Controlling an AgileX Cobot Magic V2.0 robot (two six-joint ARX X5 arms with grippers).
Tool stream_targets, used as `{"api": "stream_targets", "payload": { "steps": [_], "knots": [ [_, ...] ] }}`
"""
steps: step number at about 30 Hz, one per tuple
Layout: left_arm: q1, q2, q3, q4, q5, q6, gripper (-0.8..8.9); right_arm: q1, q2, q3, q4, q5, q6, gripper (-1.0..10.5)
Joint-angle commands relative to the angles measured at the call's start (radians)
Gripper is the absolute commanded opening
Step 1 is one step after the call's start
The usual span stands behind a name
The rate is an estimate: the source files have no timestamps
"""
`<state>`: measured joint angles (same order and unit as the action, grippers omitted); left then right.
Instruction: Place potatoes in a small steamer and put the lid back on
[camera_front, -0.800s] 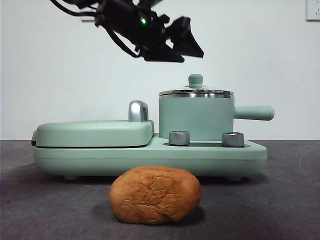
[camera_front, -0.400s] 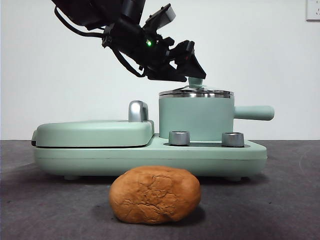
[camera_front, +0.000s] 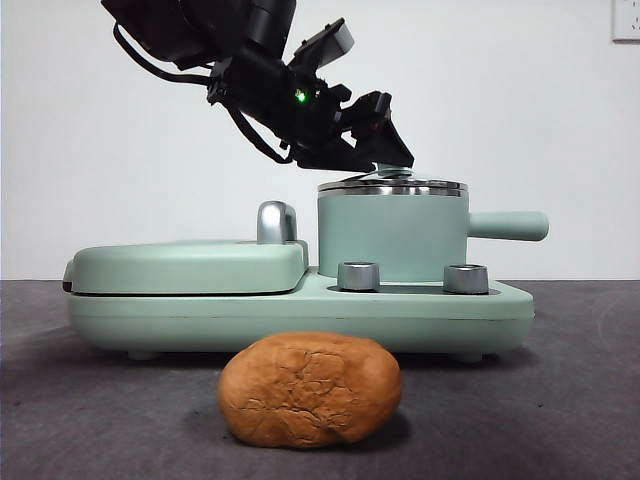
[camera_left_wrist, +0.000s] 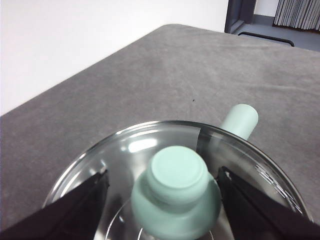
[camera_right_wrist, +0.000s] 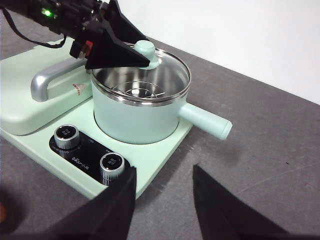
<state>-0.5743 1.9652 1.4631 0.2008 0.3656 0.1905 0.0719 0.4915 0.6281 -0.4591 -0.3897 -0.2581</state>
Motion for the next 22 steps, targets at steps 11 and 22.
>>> {"api": "stream_targets", "payload": {
  "steps": [11,22],
  "knots": [
    [-0.012,0.031,0.025,0.009,0.001,-0.002,2.23,0.003,0.004,0.019,0.008,0.002,-0.005,1.8],
    [-0.019,0.046,0.025,0.009,0.001,0.0,0.73,0.003,0.003,0.019,-0.014,0.004,-0.005,1.8]
  ]
}}
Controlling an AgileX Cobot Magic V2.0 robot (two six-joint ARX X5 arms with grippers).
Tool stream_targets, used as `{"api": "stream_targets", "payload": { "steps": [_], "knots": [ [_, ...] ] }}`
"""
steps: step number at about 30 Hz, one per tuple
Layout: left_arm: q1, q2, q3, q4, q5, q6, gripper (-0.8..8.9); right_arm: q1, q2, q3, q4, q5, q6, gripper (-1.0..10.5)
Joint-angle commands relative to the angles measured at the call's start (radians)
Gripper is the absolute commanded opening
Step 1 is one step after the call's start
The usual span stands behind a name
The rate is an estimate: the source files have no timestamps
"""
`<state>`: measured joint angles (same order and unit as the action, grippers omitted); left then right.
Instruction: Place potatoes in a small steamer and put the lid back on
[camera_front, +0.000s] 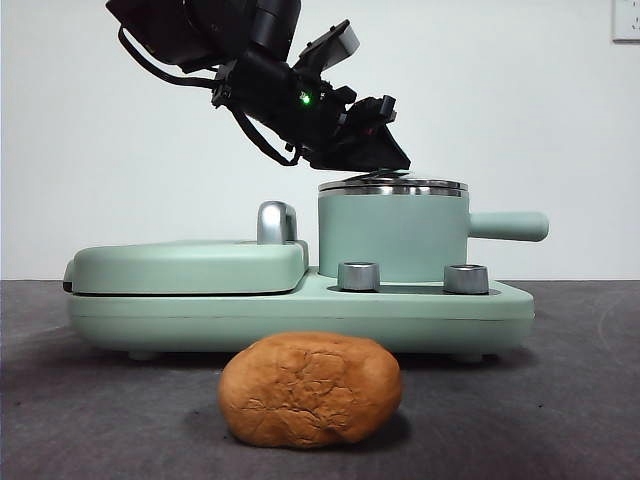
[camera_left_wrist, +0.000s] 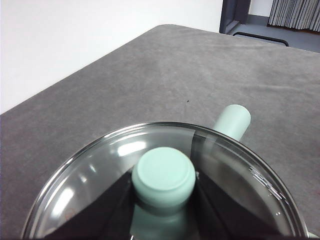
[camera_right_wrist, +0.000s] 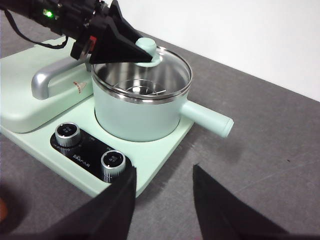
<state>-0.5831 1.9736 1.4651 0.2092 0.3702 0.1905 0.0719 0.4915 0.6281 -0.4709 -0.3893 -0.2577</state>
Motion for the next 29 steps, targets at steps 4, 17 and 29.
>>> {"api": "stream_targets", "payload": {
  "steps": [4,17,29],
  "knots": [
    [-0.01,0.037,0.023,0.002,-0.004,0.001,0.16,0.003,0.003,0.019,-0.006,0.005,-0.005,1.8],
    [-0.01,0.009,0.03,0.002,-0.005,0.007,0.16,0.003,0.003,0.019,-0.006,0.005,-0.005,1.8],
    [-0.007,-0.062,0.03,0.001,-0.005,0.007,0.16,0.004,0.003,0.019,-0.008,0.005,-0.005,1.8]
  ]
}}
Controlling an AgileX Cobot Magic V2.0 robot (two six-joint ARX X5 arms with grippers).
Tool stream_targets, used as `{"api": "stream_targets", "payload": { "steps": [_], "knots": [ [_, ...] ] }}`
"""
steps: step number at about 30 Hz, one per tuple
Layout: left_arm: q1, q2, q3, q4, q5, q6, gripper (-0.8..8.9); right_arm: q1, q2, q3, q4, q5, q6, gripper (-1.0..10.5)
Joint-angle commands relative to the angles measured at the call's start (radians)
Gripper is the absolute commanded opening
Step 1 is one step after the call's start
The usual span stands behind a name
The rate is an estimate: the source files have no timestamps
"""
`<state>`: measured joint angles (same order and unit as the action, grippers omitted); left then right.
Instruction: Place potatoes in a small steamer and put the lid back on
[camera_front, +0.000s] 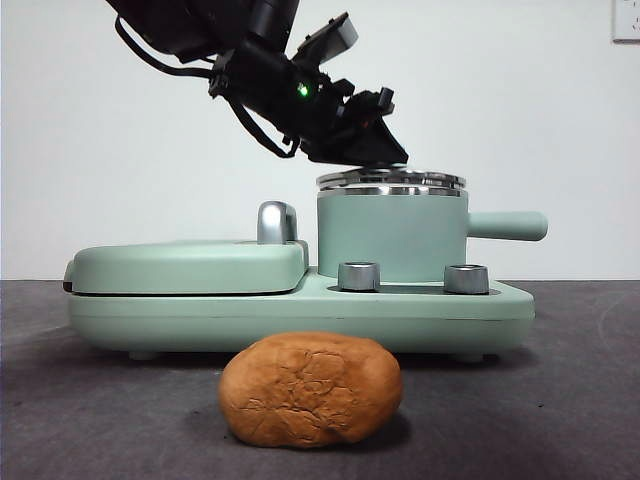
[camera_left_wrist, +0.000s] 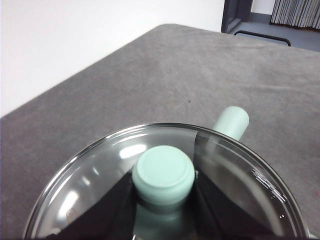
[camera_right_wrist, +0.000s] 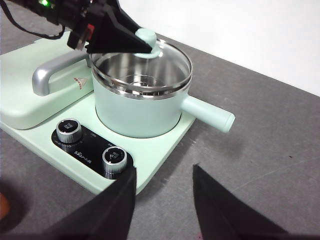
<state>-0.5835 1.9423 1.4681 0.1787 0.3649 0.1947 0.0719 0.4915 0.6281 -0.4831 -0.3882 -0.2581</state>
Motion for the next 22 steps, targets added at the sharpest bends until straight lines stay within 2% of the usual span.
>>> {"api": "stream_targets", "payload": {
  "steps": [1,14,22],
  "knots": [
    [-0.006,-0.039,0.027,0.029,0.001,0.003,0.16,0.004,0.003,0.019,0.003,0.003,-0.005,1.8],
    [-0.001,-0.178,0.027,-0.034,0.001,-0.003,0.15,0.006,0.003,0.019,0.002,0.001,-0.005,1.8],
    [0.051,-0.314,0.027,-0.257,-0.009,-0.021,0.16,0.047,0.003,0.019,-0.002,-0.006,-0.005,1.8]
  ]
}}
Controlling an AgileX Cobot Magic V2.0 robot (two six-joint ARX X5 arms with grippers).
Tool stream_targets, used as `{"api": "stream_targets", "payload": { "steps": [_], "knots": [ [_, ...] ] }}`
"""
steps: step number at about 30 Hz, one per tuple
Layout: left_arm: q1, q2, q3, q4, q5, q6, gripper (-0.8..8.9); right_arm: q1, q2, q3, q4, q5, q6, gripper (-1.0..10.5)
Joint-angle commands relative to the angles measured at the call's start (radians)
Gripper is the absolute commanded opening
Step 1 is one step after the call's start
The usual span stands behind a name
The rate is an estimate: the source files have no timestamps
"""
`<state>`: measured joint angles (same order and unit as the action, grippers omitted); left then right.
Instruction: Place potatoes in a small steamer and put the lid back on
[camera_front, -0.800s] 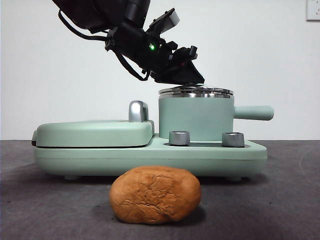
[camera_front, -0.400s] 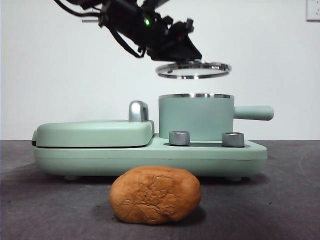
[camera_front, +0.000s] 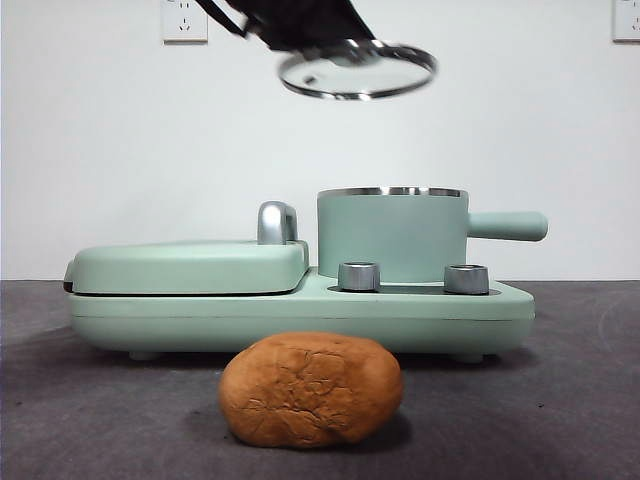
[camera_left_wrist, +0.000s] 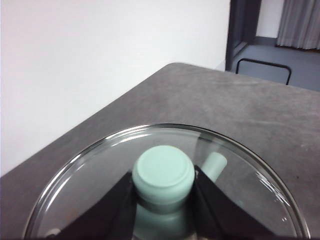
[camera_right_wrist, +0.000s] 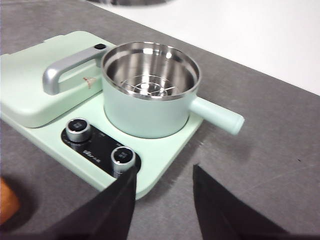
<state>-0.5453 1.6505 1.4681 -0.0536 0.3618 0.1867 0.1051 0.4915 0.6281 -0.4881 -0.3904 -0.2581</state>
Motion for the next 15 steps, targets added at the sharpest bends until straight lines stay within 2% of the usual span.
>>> {"api": "stream_targets", "payload": {
  "steps": [1,6,15],
  "knots": [
    [0.024,-0.038,0.026,-0.046,-0.005,-0.013,0.16,0.023,0.003,0.019,0.0,-0.008,-0.005,1.9],
    [0.073,-0.109,0.022,-0.115,-0.003,-0.016,0.16,0.083,0.004,0.019,-0.008,-0.025,-0.005,3.0],
    [0.144,-0.259,-0.08,-0.192,0.005,-0.014,0.16,0.203,0.064,0.019,-0.009,-0.027,-0.031,3.0]
  ]
}}
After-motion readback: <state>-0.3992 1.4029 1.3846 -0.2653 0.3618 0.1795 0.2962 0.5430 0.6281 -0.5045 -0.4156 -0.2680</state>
